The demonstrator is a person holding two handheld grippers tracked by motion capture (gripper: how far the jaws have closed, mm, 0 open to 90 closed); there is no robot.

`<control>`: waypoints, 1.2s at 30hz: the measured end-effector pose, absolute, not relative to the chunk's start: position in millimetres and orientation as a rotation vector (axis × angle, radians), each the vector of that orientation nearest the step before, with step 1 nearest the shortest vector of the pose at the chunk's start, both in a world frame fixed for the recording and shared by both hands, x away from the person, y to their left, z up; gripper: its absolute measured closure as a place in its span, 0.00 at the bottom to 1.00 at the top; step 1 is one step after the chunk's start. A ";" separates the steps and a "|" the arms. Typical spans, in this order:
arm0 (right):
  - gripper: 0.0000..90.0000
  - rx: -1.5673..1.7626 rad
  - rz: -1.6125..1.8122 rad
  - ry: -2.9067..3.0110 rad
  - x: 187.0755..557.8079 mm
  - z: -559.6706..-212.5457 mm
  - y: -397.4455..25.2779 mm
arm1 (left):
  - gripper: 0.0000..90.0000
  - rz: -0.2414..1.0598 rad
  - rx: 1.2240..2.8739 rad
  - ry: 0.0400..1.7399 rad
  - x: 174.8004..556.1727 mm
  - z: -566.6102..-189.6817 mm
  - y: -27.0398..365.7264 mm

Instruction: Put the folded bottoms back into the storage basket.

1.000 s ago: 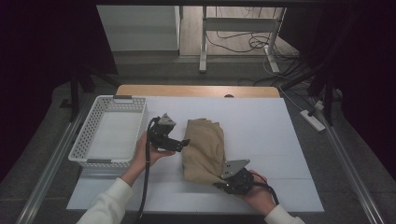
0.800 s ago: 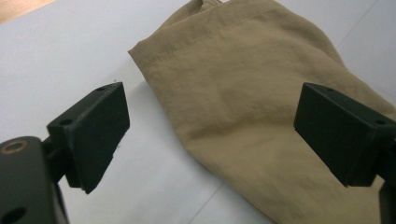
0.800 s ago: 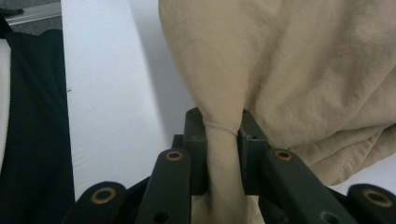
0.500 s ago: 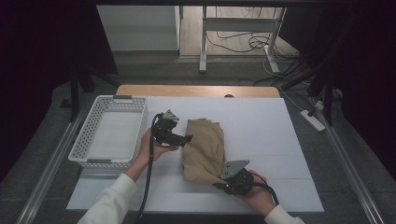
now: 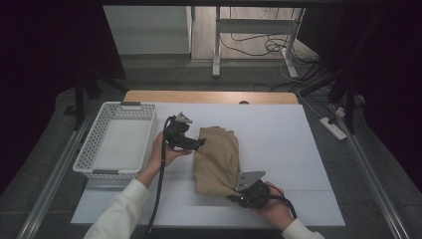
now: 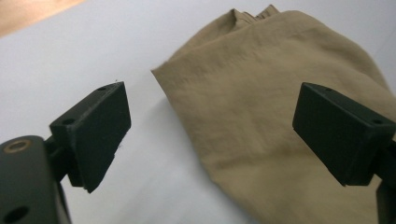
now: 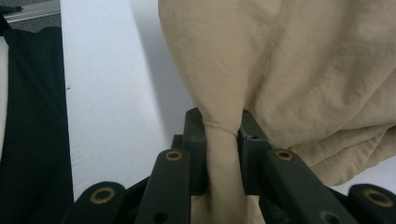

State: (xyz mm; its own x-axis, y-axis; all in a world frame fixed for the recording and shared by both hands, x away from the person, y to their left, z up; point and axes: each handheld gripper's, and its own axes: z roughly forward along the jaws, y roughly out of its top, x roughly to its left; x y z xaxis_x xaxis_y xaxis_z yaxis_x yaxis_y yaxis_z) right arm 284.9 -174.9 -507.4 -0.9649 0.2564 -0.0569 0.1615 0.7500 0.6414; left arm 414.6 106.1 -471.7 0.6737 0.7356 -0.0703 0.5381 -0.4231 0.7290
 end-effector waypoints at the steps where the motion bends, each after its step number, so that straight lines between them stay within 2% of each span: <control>1: 0.85 0.337 1.009 2.805 284.9 -507.4 -174.9 | 0.12 0.335 2.131 0.977 414.6 -471.7 106.1; 13: 0.85 0.324 1.004 2.803 284.7 -508.0 -175.1 | 0.12 0.300 2.156 0.997 442.2 -488.4 93.8; 27: 0.85 0.320 1.002 2.806 284.7 -508.5 -175.1 | 0.11 0.288 2.196 1.045 450.0 -503.7 93.5; 36: 0.85 0.320 1.002 2.804 284.7 -509.2 -174.6 | 0.10 0.284 2.236 0.983 452.4 -512.2 79.4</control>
State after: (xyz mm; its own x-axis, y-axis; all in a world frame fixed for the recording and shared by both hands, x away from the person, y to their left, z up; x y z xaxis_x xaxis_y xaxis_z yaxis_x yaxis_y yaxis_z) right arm 284.7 -174.6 -509.2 -0.9665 0.2480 -0.0655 0.1503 0.7546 0.6388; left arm 452.4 79.4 -512.2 0.6923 0.7186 -0.0659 0.5730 -0.4918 0.6556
